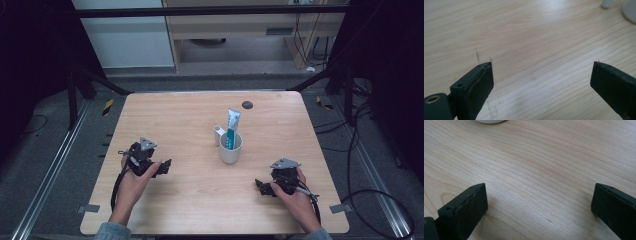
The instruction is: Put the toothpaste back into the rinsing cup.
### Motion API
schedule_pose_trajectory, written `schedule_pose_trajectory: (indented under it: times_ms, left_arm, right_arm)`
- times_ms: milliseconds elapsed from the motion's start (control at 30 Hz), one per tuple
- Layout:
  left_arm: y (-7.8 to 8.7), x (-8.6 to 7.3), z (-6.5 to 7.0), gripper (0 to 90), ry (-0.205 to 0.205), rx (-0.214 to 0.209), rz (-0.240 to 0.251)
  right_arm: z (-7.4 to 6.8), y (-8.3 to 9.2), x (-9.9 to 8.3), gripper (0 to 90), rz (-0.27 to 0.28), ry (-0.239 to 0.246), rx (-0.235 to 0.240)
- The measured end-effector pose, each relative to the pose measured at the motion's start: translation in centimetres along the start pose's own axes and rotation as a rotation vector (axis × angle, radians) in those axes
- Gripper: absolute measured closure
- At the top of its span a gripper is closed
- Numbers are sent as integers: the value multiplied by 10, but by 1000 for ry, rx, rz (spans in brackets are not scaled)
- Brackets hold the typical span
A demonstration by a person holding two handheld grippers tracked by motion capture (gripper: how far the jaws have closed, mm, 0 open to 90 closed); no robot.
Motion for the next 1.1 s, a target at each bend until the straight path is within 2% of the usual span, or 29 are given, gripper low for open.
schedule_pose_trajectory:
  times_ms: [100, 200, 333, 433, 533, 600, 867, 1000, 1100]
  left_arm:
    - [-5, -10, -14, 41, 18, 20, -30]
    - [-11, -16, -27, 42, 42, 27, -34]
    - [-18, -16, -47, 54, 59, 58, -10]
    - [-22, -16, -58, 55, 99, 62, 10]
    - [-25, -18, -62, 57, 143, 46, 33]
    - [-28, -20, -65, 57, 128, 53, 15]
    - [-42, -24, -68, 53, 125, 41, -16]
    - [-47, -25, -68, 20, 121, 36, 24]
    - [-48, -25, -68, 5, 121, 39, 25]
  right_arm:
    - [0, 0, 0, 9, 0, 0, 0]
    - [0, 0, 0, 9, 0, 0, 0]
    - [0, 0, 0, 9, 0, 0, 0]
    - [0, 0, 0, 9, 0, -1, 1]
    - [0, 0, 0, 9, 0, 0, 1]
    - [0, 0, 0, 9, 0, 0, 0]
    - [0, 0, 0, 8, 0, -1, 0]
    - [0, 0, 0, 9, 0, 0, 0]
    - [0, 0, 0, 8, 0, 0, 0]
Point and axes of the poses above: each handheld gripper's, and its own axes: y roughly backward along the jaws, x roughly out of its top, z roughly to its right, the point moved 7 cm from there along -y, roughly forward along the jaws, and after that the axes turned 15 degrees about y, right-handed, at the moved point
